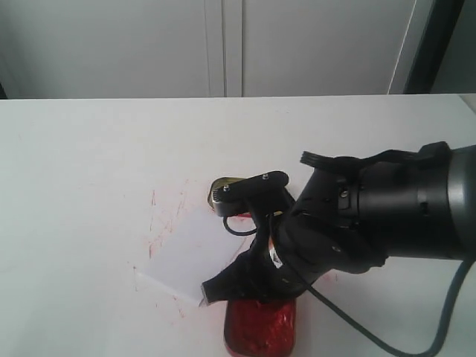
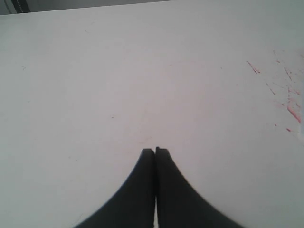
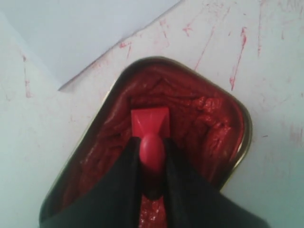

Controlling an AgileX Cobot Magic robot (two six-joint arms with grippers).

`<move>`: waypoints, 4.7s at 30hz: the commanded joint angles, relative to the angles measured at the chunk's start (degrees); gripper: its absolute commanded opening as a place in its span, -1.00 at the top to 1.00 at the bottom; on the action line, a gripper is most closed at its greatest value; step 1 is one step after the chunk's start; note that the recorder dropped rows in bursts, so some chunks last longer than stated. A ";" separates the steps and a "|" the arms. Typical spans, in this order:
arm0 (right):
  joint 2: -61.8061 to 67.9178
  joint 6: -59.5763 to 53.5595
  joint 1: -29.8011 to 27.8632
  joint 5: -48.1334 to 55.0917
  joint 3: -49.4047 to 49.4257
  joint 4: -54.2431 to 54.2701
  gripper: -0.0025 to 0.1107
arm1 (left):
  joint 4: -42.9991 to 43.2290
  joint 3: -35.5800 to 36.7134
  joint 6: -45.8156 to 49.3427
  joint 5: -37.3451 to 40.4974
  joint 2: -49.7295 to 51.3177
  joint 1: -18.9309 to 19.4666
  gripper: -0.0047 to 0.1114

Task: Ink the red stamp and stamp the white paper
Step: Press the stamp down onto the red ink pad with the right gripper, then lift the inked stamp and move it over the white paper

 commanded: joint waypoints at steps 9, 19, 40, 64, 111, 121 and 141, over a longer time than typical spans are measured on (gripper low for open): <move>-1.01 -7.93 -5.87 0.02 -0.63 11.69 0.96 | 0.02 0.25 -0.14 -0.18 -0.25 0.07 0.92; -0.89 -14.92 -9.43 0.89 -0.63 17.31 0.96 | 0.02 0.25 -0.14 -0.18 -0.25 0.07 0.92; 2.26 -19.18 -9.43 -0.65 -0.52 23.49 0.96 | 0.02 0.25 -0.14 -0.18 -0.25 0.07 0.92; 3.26 -19.18 -9.43 1.11 -3.92 22.86 0.96 | 0.02 0.25 -0.14 -0.18 -0.25 0.07 0.92; 8.06 -18.78 0.39 5.25 -21.82 6.17 0.96 | 0.02 0.25 -0.14 -0.18 -0.25 0.07 0.92; 10.00 -18.78 0.39 4.13 -21.82 4.45 0.96 | 0.02 0.25 -0.14 -0.18 -0.25 0.07 0.92; 12.57 -18.78 0.39 -0.73 -21.92 3.80 0.96 | 0.02 0.25 -0.14 -0.18 -0.25 0.07 0.92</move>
